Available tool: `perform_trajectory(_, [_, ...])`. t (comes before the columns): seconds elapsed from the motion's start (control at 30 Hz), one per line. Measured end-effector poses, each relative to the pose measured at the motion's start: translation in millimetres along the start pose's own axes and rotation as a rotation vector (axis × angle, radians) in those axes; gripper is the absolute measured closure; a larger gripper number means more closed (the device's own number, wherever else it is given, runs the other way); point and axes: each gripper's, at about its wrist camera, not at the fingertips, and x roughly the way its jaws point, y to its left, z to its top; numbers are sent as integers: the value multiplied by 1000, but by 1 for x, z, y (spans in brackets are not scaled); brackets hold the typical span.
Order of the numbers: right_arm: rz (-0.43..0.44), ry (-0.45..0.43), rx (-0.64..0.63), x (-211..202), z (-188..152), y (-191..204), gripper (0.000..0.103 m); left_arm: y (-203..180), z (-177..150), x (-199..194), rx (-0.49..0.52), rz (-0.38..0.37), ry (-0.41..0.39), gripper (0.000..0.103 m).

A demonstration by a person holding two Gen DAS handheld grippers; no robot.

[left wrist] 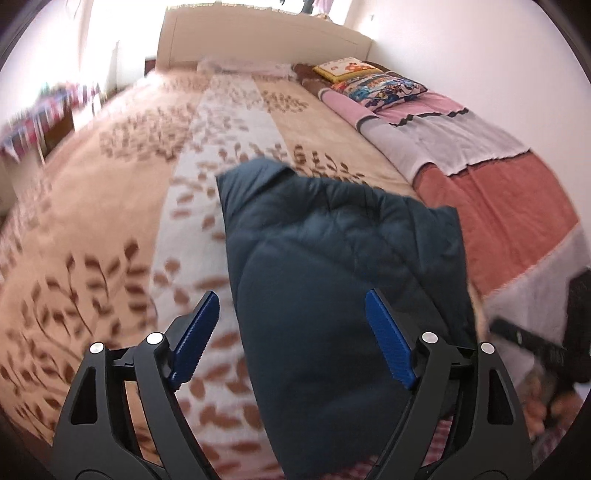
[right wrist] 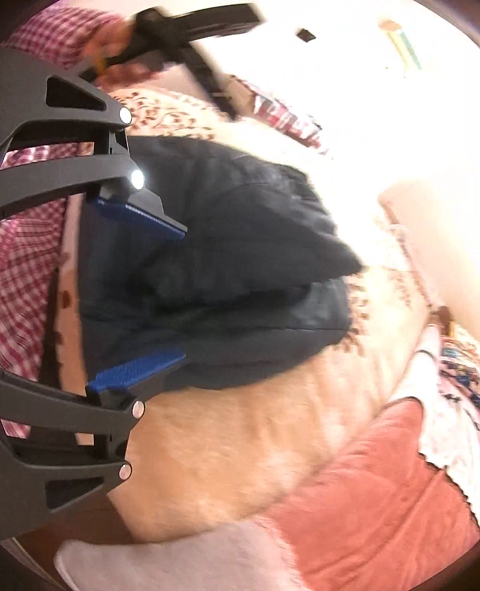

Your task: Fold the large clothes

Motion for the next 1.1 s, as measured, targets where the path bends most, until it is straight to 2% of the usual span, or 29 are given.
perform_trajectory(0.07, [10, 1, 32, 3, 12, -8, 31, 8, -10, 4, -61, -72, 38, 21])
perform_trajectory(0.13, [25, 20, 73, 14, 23, -17, 30, 12, -15, 12, -105, -126, 71, 20])
perform_trajectory(0.33, [65, 88, 187, 53, 43, -42, 23, 10, -28, 47, -96, -140, 155, 18])
perform_trajectory(0.4, [49, 98, 195, 65, 45, -48, 20, 11, -31, 57, -106, -141, 169, 9])
perform_trajectory(0.53, [-15, 146, 205, 89, 46, -57, 18, 19, -33, 75, -164, -197, 198, 4])
perform_trajectory(0.57, [-15, 183, 223, 99, 44, -62, 18, 23, -33, 80, -183, -221, 214, 4])
perform_trajectory(0.63, [37, 225, 275, 113, 37, -70, 18, 26, -33, 87, -208, -257, 235, 4])
perform_trajectory(0.67, [82, 236, 305, 118, 34, -74, 21, 27, -32, 89, -214, -270, 243, 4])
perform_trajectory(0.7, [123, 238, 318, 120, 32, -75, 33, 27, -31, 90, -215, -279, 247, 4])
perform_trajectory(0.73, [189, 250, 335, 123, 31, -76, 40, 27, -30, 91, -216, -285, 246, 4])
perform_trajectory(0.8, [248, 257, 365, 126, 32, -78, 55, 23, -29, 86, -192, -278, 205, 13])
perform_trajectory(0.83, [255, 254, 354, 125, 33, -77, 58, 21, -28, 83, -164, -264, 178, 16])
perform_trajectory(0.9, [233, 226, 284, 118, 36, -66, 66, 16, -24, 74, -91, -228, 117, 29])
perform_trajectory(0.97, [210, 190, 215, 112, 39, -51, 71, 18, -13, 66, -51, -206, 68, 34])
perform_trajectory(1.1, [197, 140, 149, 119, 54, -17, 74, 43, 13, 62, -51, -156, 19, 35])
